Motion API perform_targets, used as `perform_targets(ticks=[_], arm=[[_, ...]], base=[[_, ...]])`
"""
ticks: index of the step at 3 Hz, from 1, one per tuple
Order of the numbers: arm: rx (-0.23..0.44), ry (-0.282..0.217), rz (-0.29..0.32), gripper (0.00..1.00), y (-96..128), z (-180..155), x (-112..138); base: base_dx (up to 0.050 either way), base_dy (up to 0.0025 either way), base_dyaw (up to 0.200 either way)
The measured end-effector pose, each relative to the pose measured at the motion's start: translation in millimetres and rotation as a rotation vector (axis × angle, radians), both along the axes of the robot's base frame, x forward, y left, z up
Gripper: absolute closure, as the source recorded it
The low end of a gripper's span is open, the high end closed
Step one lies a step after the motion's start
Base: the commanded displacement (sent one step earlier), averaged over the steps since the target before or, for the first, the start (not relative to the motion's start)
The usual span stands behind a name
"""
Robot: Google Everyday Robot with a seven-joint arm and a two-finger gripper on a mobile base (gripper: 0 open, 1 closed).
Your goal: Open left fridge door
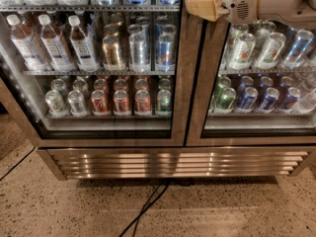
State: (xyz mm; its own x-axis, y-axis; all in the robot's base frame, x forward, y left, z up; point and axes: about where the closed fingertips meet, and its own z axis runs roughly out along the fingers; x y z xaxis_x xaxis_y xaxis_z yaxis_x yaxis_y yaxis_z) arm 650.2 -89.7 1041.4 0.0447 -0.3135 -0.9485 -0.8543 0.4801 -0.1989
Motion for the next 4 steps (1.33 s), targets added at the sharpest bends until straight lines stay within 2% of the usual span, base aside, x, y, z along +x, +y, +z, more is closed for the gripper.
perform_targets(ticks=[4], arm=[[-0.002, 0.008, -0.007, 1.00, -0.3, -2.0, -0.1]], base=[[0.000, 0.00000, 0.000]])
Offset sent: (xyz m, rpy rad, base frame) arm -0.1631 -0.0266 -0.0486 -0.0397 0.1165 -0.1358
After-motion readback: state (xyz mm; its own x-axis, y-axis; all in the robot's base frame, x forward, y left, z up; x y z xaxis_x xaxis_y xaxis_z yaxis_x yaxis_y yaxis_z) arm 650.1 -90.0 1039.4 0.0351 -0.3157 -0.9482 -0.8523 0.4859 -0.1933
